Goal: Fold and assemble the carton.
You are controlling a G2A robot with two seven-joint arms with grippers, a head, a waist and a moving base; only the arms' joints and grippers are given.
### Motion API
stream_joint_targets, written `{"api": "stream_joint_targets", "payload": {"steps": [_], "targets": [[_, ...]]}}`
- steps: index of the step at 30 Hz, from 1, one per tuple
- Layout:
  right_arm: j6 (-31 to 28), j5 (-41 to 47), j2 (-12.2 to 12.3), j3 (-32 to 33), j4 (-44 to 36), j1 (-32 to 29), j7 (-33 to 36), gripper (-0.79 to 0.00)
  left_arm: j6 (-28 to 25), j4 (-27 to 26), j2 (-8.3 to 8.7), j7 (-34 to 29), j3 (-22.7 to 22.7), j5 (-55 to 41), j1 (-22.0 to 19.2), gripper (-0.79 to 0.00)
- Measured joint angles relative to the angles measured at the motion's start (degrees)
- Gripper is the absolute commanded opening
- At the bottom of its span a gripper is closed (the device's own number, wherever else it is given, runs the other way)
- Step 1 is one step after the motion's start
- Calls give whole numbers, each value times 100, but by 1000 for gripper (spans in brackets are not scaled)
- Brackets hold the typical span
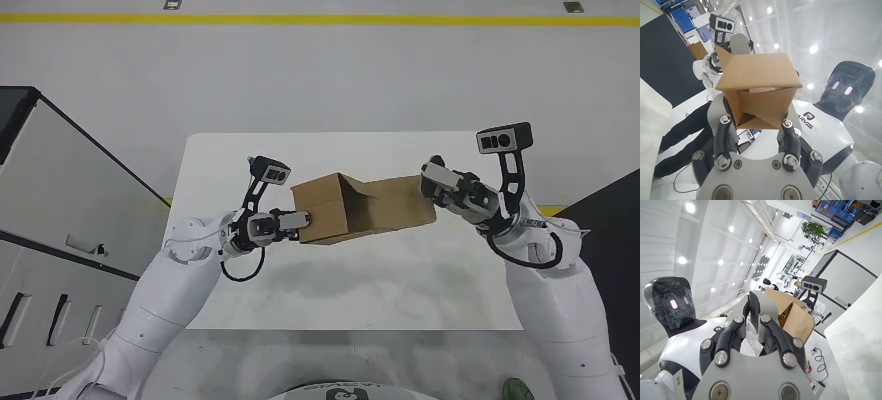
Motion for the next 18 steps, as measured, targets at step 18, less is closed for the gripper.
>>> {"api": "stream_joint_targets", "payload": {"steps": [18], "targets": [[123,-326,29,-243,-237,-21,662,-785,51,131,-62,176,-53,6,65,-785]]}}
